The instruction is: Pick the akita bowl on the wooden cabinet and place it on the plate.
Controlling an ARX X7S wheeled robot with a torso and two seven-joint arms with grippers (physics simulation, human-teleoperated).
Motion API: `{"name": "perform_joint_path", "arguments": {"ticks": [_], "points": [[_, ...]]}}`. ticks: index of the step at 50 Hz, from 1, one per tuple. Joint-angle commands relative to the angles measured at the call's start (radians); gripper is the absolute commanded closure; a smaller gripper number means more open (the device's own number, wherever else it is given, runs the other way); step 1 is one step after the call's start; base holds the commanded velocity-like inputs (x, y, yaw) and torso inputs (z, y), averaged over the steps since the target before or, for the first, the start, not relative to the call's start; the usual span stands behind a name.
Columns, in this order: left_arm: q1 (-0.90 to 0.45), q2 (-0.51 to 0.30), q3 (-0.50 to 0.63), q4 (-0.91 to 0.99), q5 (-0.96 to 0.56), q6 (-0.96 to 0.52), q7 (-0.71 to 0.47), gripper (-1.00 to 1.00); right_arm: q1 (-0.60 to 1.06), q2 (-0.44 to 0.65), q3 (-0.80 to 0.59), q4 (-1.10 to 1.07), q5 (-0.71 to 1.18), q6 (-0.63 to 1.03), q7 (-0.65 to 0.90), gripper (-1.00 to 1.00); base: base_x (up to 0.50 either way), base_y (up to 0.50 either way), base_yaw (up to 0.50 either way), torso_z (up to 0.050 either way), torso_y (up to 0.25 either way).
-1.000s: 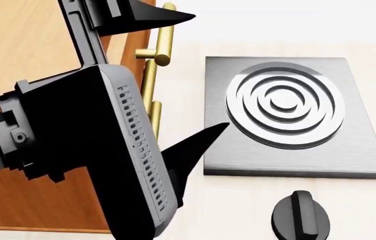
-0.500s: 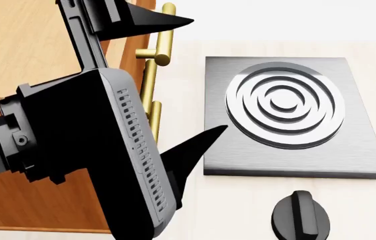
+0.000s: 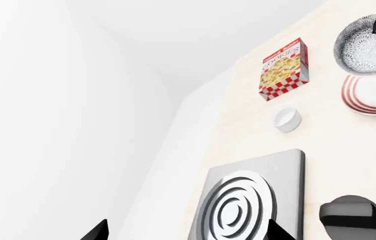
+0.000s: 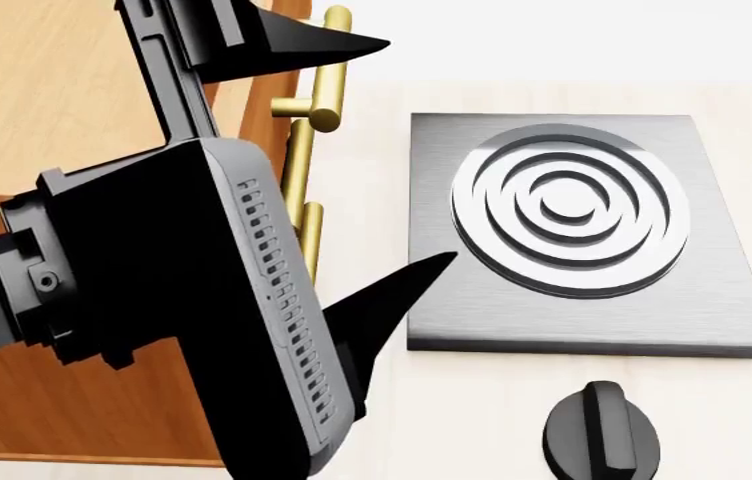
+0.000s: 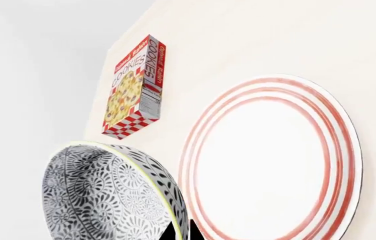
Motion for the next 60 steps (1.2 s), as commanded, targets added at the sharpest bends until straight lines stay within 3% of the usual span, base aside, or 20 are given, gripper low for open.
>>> {"name": "perform_joint_path", "arguments": {"ticks": [1,60], "points": [[0.003,-0.002,0.001,0.0,0.001,0.003,0.0,-1.0,0.008,-0.012,0.001,0.036,-0.011,0.008,-0.023,1.0,0.0,0.0,0.0,0.0,0.0],[0.025,-0.011,0.009,-0.005,0.01,0.021,0.0,-1.0,0.048,-0.046,-0.008,0.184,0.024,0.037,-0.101,1.0,0.0,0.0,0.0,0.0,0.0]]}}
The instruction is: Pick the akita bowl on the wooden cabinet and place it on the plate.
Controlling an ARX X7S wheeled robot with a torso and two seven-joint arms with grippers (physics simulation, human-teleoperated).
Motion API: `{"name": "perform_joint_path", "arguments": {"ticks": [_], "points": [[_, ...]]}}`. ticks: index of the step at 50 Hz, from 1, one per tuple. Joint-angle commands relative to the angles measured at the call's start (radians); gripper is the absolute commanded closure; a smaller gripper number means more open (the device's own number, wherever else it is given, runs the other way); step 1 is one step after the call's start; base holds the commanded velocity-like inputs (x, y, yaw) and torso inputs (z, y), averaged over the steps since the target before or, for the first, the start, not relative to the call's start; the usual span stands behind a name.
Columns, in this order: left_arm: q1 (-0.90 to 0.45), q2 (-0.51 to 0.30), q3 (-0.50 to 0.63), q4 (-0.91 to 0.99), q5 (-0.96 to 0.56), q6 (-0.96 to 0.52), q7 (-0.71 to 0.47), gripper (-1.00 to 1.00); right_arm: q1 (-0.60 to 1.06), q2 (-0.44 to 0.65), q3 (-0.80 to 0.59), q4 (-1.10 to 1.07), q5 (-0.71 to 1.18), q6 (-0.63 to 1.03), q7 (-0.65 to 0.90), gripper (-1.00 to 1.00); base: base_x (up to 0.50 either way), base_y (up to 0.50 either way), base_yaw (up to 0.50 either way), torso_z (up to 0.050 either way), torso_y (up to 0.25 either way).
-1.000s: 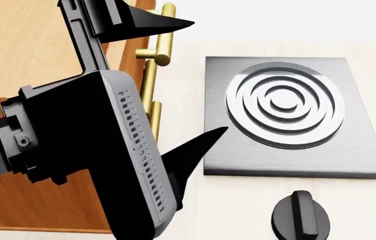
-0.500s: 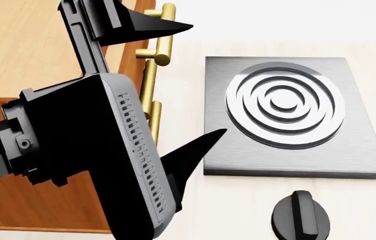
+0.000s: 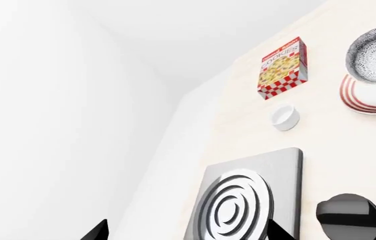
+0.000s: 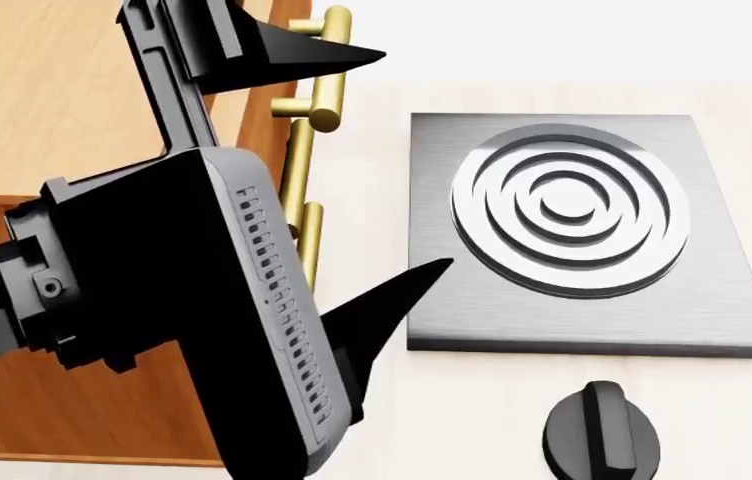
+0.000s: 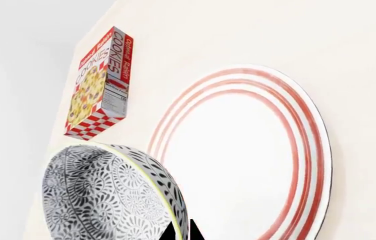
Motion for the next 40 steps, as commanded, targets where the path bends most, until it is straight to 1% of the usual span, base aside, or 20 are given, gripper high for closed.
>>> {"name": "perform_joint_path", "arguments": {"ticks": [1,12,24,28,40], "points": [[0.005,-0.003,0.002,-0.001,0.003,0.004,0.0,-1.0,0.015,-0.003,0.002,0.032,-0.008,0.013,-0.025,1.0,0.0,0.0,0.0,0.0,0.0],[0.011,-0.005,0.005,-0.001,0.005,0.008,0.0,-1.0,0.028,-0.012,0.01,0.072,0.013,0.016,-0.055,1.0,0.0,0.0,0.0,0.0,0.001],[0.015,-0.004,0.009,-0.003,0.01,0.011,0.0,-1.0,0.053,0.004,-0.001,0.102,0.007,0.034,-0.051,1.0,0.0,0.0,0.0,0.0,0.0],[0.018,-0.005,0.01,-0.005,0.011,0.014,0.001,-1.0,0.057,-0.007,0.007,0.123,0.035,0.039,-0.065,1.0,0.0,0.0,0.0,0.0,0.0],[0.023,-0.007,0.012,-0.006,0.014,0.018,0.001,-1.0,0.066,-0.023,0.001,0.156,0.034,0.04,-0.076,1.0,0.0,0.0,0.0,0.0,0.001]]}}
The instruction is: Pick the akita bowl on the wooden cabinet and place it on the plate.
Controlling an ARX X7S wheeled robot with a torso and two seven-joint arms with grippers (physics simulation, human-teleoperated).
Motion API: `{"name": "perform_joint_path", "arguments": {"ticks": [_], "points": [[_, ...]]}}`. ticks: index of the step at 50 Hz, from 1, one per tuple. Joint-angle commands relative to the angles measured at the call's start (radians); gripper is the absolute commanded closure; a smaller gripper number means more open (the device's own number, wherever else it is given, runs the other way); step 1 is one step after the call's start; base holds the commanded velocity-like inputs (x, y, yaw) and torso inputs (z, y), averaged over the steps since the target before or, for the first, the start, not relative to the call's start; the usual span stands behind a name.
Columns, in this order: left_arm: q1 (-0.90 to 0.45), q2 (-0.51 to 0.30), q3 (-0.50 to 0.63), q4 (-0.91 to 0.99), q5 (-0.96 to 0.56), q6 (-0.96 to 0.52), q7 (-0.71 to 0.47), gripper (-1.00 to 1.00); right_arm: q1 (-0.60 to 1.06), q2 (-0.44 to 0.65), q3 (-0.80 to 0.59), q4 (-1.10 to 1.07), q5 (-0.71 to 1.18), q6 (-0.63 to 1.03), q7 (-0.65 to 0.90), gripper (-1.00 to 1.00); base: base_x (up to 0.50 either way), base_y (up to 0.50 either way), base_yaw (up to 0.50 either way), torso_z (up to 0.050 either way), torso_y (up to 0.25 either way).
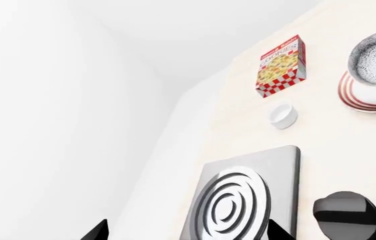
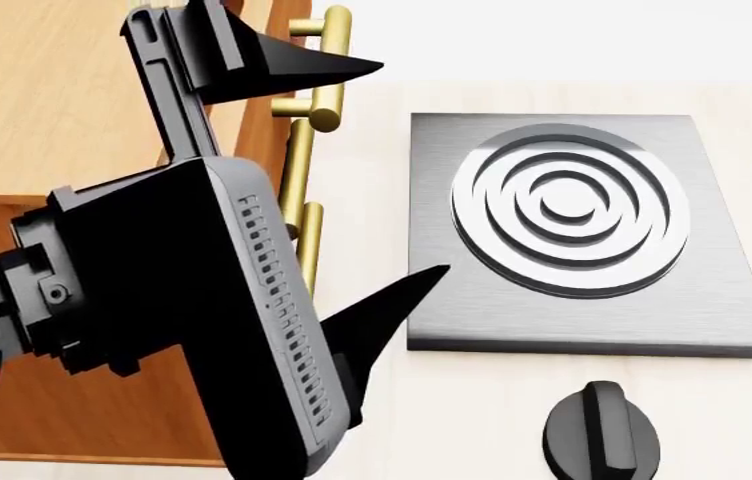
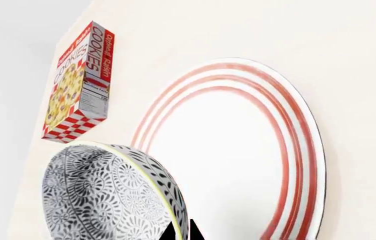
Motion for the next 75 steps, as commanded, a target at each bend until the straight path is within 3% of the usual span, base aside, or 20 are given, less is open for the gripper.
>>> {"name": "perform_joint_path", "arguments": {"ticks": [1,39,40,75], "points": [[0.004,-0.002,0.004,-0.001,0.004,0.003,0.001,-1.0,0.013,-0.012,0.005,0.036,-0.003,0.009,-0.021,1.0,0.0,0.0,0.0,0.0,0.0],[0.019,-0.003,0.008,-0.014,0.012,0.017,0.001,-1.0,0.015,-0.035,0.024,0.062,0.021,0.014,-0.074,1.0,0.0,0.0,0.0,0.0,0.0],[0.02,-0.003,0.009,-0.014,0.013,0.018,0.002,-1.0,0.012,-0.036,0.026,0.058,0.018,0.009,-0.072,-1.0,0.0,0.0,0.0,0.0,0.0],[0.023,-0.008,0.004,-0.015,0.009,0.019,-0.002,-1.0,-0.01,-0.011,0.043,-0.044,-0.003,0.016,-0.06,-1.0,0.0,0.0,0.0,0.0,0.0]]}}
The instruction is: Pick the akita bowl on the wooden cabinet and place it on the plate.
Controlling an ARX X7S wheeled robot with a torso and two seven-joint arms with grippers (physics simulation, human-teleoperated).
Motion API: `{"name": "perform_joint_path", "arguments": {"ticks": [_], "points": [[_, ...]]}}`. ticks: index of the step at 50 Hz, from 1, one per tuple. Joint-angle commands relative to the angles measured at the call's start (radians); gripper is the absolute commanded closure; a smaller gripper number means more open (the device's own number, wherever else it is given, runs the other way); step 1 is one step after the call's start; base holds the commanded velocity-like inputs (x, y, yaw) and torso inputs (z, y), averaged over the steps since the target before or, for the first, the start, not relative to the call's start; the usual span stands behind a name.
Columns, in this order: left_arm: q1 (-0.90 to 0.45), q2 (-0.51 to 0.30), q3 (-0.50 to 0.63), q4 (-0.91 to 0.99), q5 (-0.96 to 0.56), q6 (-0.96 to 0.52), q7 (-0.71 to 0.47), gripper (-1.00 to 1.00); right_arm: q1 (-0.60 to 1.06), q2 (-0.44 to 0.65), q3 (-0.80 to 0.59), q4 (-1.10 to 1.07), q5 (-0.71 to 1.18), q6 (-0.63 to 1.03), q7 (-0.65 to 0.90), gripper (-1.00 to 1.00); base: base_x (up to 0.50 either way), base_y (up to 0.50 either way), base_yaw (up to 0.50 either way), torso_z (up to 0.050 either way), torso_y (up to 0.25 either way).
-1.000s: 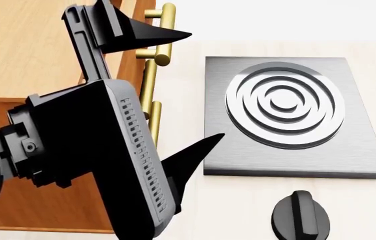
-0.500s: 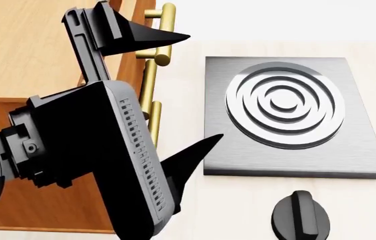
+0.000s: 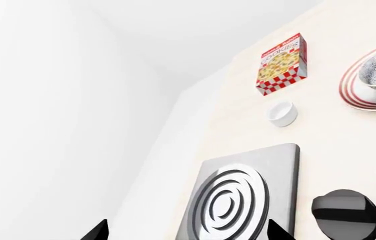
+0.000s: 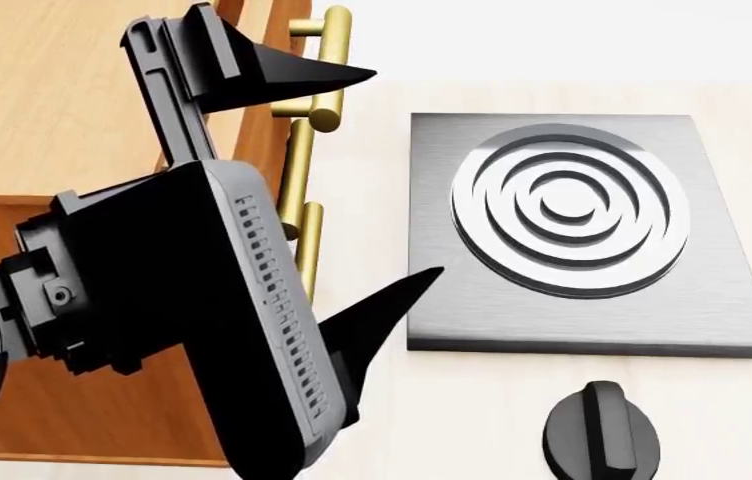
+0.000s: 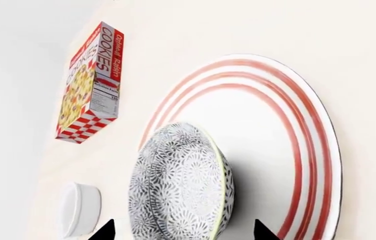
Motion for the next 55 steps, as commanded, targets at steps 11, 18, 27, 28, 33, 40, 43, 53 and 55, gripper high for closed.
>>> {"name": "perform_joint_path", "arguments": {"ticks": [11,18,27,28,33,40,43,53,55], "points": [[0.003,-0.003,-0.001,0.002,-0.001,0.0,-0.004,-1.0,-0.059,0.048,0.066,-0.196,-0.014,-0.013,0.057,-1.0,0.0,0.0,0.0,0.0,0.0],[0.011,-0.009,0.0,0.002,0.001,0.006,-0.005,-1.0,-0.081,0.062,0.097,-0.269,-0.018,-0.021,0.076,-1.0,0.0,0.0,0.0,0.0,0.0],[0.015,-0.015,-0.005,0.007,-0.004,0.006,-0.01,-1.0,-0.095,0.072,0.119,-0.339,-0.027,-0.025,0.094,-1.0,0.0,0.0,0.0,0.0,0.0],[0.015,-0.015,-0.006,0.007,-0.005,0.006,-0.01,-1.0,-0.094,0.074,0.12,-0.346,-0.027,-0.024,0.095,-1.0,0.0,0.0,0.0,0.0,0.0],[0.013,-0.014,-0.009,0.008,-0.008,0.005,-0.011,-1.0,-0.088,0.09,0.126,-0.394,-0.035,-0.02,0.112,-1.0,0.0,0.0,0.0,0.0,0.0],[0.017,-0.016,-0.008,0.01,-0.007,0.008,-0.013,-1.0,-0.076,0.13,0.137,-0.502,-0.058,-0.007,0.149,-1.0,0.0,0.0,0.0,0.0,0.0],[0.014,-0.018,-0.011,0.014,-0.011,0.004,-0.014,-1.0,-0.061,0.145,0.141,-0.544,-0.05,-0.001,0.159,-1.0,0.0,0.0,0.0,0.0,0.0],[0.01,-0.025,-0.017,0.02,-0.019,-0.001,-0.016,-1.0,0.008,0.215,0.139,-0.705,-0.056,0.026,0.224,-1.0,0.0,0.0,0.0,0.0,0.0],[0.007,-0.025,-0.02,0.021,-0.022,-0.003,-0.016,-1.0,0.02,0.225,0.138,-0.725,-0.052,0.031,0.231,-1.0,0.0,0.0,0.0,0.0,0.0]]}}
